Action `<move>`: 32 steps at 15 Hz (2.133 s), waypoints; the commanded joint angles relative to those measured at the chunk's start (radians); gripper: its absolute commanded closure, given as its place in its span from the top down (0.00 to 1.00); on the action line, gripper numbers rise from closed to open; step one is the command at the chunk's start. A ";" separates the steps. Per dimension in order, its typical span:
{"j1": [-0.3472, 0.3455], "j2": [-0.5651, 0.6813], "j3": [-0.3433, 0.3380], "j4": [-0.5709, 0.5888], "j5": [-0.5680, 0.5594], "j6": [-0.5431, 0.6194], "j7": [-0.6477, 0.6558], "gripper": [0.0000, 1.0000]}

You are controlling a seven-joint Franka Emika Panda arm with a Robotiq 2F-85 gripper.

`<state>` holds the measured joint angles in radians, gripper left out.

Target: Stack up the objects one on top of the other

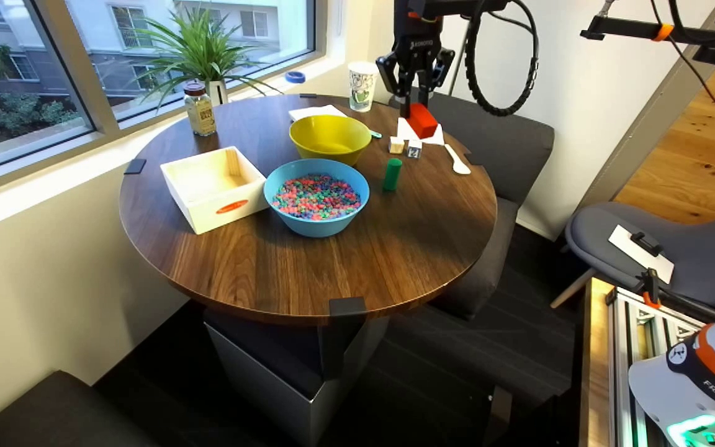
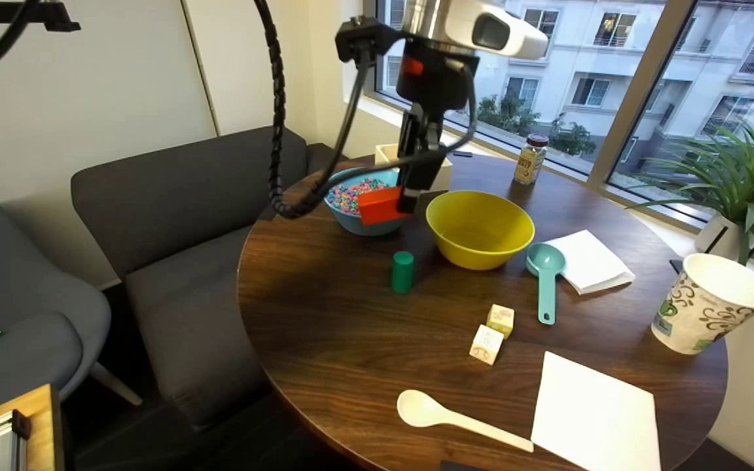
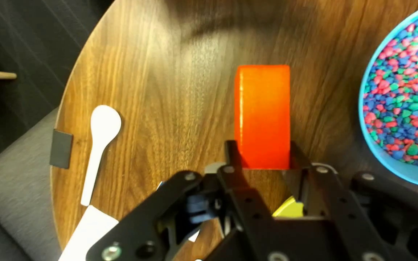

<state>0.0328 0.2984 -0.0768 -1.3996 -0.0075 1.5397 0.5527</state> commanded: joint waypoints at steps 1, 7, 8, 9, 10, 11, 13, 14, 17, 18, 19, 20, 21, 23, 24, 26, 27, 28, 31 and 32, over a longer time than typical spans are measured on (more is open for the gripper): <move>0.085 -0.063 0.012 -0.057 -0.190 -0.018 0.115 0.08; 0.158 -0.088 0.051 -0.122 -0.483 0.007 0.295 0.08; 0.155 -0.086 0.060 -0.126 -0.485 0.002 0.287 0.08; 0.137 -0.059 0.064 -0.070 -0.444 -0.017 0.256 0.08; 0.139 -0.057 0.067 -0.073 -0.449 -0.017 0.258 0.33; 0.139 -0.057 0.068 -0.072 -0.448 -0.017 0.258 0.33; 0.134 -0.057 0.067 -0.068 -0.448 -0.017 0.257 0.33; 0.133 -0.057 0.067 -0.067 -0.448 -0.017 0.257 0.33; 0.145 -0.064 0.061 -0.091 -0.502 -0.030 0.290 0.08; 0.149 -0.073 0.059 -0.107 -0.528 -0.014 0.317 0.08; 0.156 -0.085 0.055 -0.132 -0.592 0.018 0.362 0.08; 0.163 -0.088 0.057 -0.138 -0.638 0.022 0.396 0.08; 0.167 -0.090 0.062 -0.146 -0.677 0.034 0.441 0.08; 0.181 -0.093 0.076 -0.176 -0.766 0.067 0.537 0.08; 0.184 -0.090 0.082 -0.183 -0.796 0.087 0.597 0.08; 0.193 -0.081 0.098 -0.197 -0.854 0.117 0.721 0.08; 0.197 -0.079 0.105 -0.202 -0.883 0.135 0.779 0.08; 0.200 -0.076 0.112 -0.209 -0.918 0.152 0.835 0.08; 0.184 -0.057 0.134 -0.178 -0.940 0.143 0.838 0.33; 0.186 -0.056 0.137 -0.182 -0.968 0.153 0.869 0.33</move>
<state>0.2328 0.2409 0.0416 -1.5870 -0.9730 1.6997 1.4228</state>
